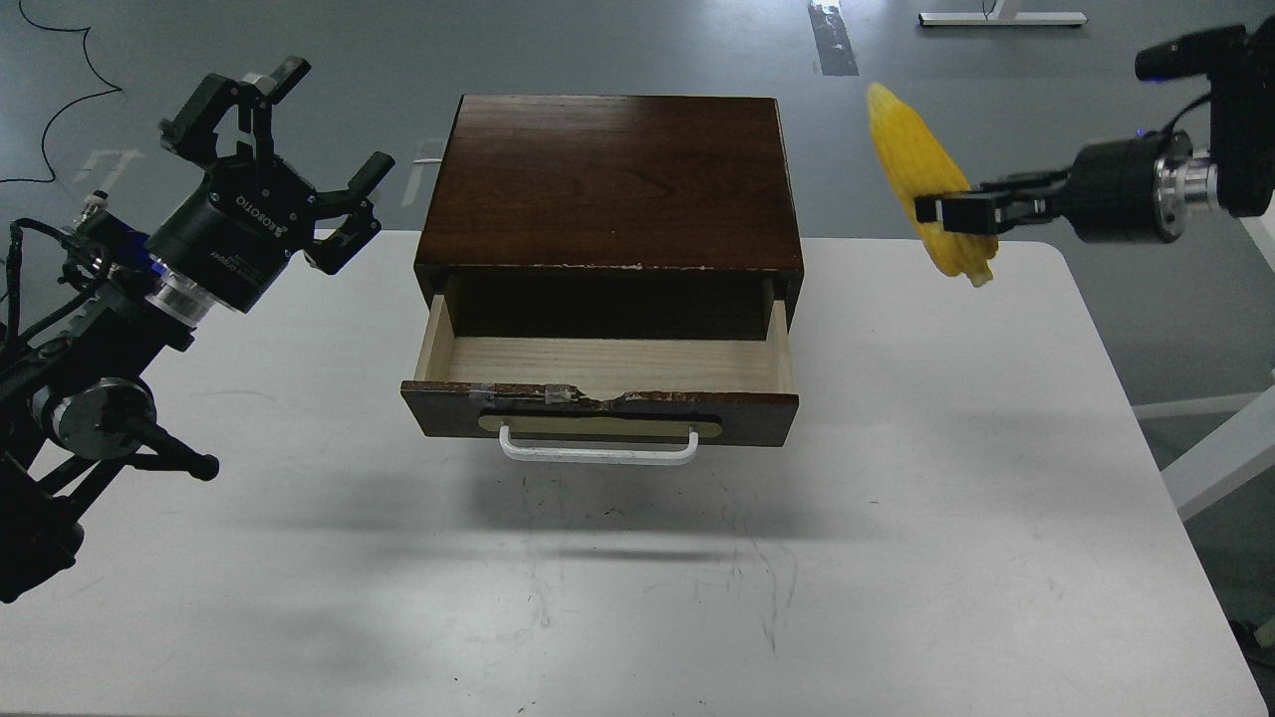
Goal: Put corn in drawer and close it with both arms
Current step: 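Carry the corn over the open drawer and release it inside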
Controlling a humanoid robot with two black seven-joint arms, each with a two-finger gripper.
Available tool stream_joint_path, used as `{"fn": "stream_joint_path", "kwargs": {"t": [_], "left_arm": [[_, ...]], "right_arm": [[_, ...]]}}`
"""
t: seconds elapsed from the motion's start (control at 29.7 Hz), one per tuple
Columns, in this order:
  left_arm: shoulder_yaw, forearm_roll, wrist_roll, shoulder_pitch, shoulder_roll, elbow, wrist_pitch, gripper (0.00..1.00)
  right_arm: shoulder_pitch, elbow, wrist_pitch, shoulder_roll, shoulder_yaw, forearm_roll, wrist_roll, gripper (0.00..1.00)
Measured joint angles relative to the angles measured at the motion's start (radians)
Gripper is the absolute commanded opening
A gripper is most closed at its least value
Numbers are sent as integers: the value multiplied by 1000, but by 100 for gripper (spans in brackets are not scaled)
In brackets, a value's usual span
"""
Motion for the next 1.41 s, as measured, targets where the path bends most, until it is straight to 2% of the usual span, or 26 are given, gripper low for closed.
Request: {"fn": "stream_joint_path", "kwargs": {"t": [0.27,0.47,0.67,0.81,1.28,1.41], "left_arm": [[-1,0,1,-6,49,-39,4,100],[-1,0,1,-6,78,-55,6,100],[-4,0,0,-4,97,-78,8,100],[-4,0,0,-3,99,-79,8,100],[-5,0,0,-2,98,-79,7,100],[-5,0,0,-2,97,-79,5,100]], "right_arm": [[221,52,0,209,-190,-23,0,0],[260,53,0,362,-246,-172,0,0],[265,49,-1,456,-313,-362,0,0],[255,26,-18,498,-372,-406,0,3],[198,-42,-73,546,-374,-393,0,59],[198,-43,-84,547,-374,-374,0,70]]}}
